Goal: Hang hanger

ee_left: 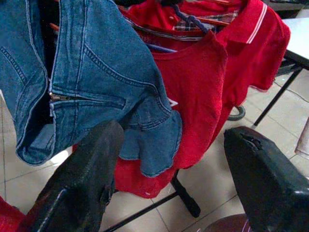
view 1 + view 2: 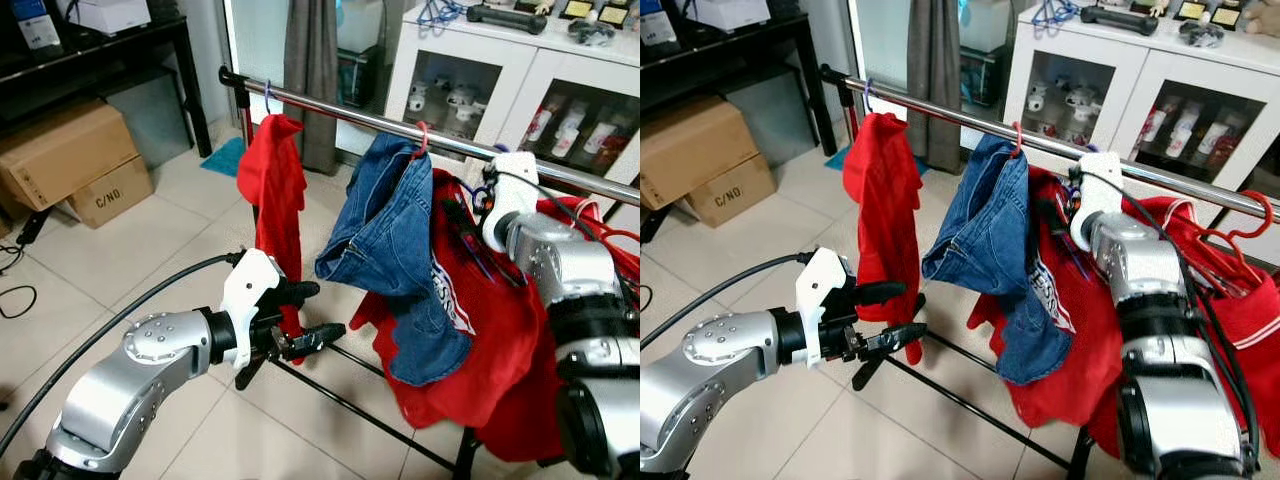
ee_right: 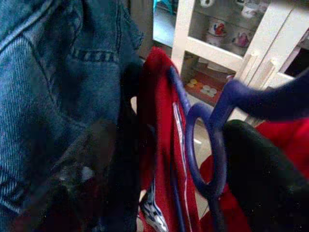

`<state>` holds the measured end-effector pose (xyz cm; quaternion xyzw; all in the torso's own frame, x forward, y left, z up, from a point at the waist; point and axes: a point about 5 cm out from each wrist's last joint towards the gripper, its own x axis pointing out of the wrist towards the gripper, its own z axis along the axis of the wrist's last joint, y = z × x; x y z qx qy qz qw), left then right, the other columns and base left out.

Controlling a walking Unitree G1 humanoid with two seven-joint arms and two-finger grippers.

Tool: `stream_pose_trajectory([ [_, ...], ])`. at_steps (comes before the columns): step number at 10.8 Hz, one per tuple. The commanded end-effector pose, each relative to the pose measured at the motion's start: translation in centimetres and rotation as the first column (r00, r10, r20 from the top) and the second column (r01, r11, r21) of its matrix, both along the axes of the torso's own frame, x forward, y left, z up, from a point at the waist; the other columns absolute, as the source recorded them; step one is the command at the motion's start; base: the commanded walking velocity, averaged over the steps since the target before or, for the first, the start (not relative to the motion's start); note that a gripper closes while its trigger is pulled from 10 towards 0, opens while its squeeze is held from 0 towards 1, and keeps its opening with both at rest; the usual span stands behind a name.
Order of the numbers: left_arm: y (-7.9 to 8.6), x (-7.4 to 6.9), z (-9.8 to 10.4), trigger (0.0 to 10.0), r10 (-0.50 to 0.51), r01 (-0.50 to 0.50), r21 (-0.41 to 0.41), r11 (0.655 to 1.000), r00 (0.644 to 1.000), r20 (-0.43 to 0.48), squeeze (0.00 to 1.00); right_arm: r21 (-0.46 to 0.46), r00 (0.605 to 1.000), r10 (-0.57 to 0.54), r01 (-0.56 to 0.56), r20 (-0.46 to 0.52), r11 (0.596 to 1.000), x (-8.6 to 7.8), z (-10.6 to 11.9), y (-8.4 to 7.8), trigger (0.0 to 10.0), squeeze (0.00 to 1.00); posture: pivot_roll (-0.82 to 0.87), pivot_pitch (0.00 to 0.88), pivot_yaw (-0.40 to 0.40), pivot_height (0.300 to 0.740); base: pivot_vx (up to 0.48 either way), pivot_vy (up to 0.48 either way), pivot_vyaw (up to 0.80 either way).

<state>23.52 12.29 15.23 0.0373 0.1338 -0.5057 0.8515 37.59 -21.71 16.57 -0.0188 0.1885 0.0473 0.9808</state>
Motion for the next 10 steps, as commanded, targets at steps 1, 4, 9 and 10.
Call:
stream_pose_trajectory([
  [1, 0.2, 0.2, 0.3, 10.0, 0.004, -0.004, 0.009, 1.0, 1.0, 0.018, 0.0, -0.002, 1.0, -0.01, 0.01, 0.022, 1.0, 0.2, 0.6, -0.3, 0.0, 0.0, 0.09, 0.0, -0.031, 0.74, 0.0, 0.0, 0.0],
  [4, 0.1, 0.2, 0.3, 10.0, -0.003, 0.002, 0.011, 1.0, 1.0, 0.016, 0.0, 0.016, 1.0, -0.023, 0.022, 0.015, 1.0, 0.2, 0.4, -1.3, 0.0, 0.0, 0.09, 0.0, -0.026, 0.74, 0.0, 0.0, 0.0],
  [9, 0.1, 0.3, 0.3, 10.0, -0.003, 0.003, 0.015, 1.0, 1.0, 0.018, 0.0, 0.02, 1.0, -0.024, 0.024, 0.016, 1.0, -0.2, 0.3, -2.3, 0.0, 0.0, 0.09, 0.0, -0.021, 0.74, 0.0, 0.0, 0.0],
  [10, 0.1, 0.4, 0.4, 10.0, -0.005, 0.005, 0.014, 1.0, 1.0, 0.019, 0.0, 0.023, 1.0, -0.017, 0.017, 0.017, 1.0, -0.2, 0.3, -2.2, 0.0, 0.0, 0.09, 0.0, -0.02, 0.74, 0.0, 0.0, 0.0],
])
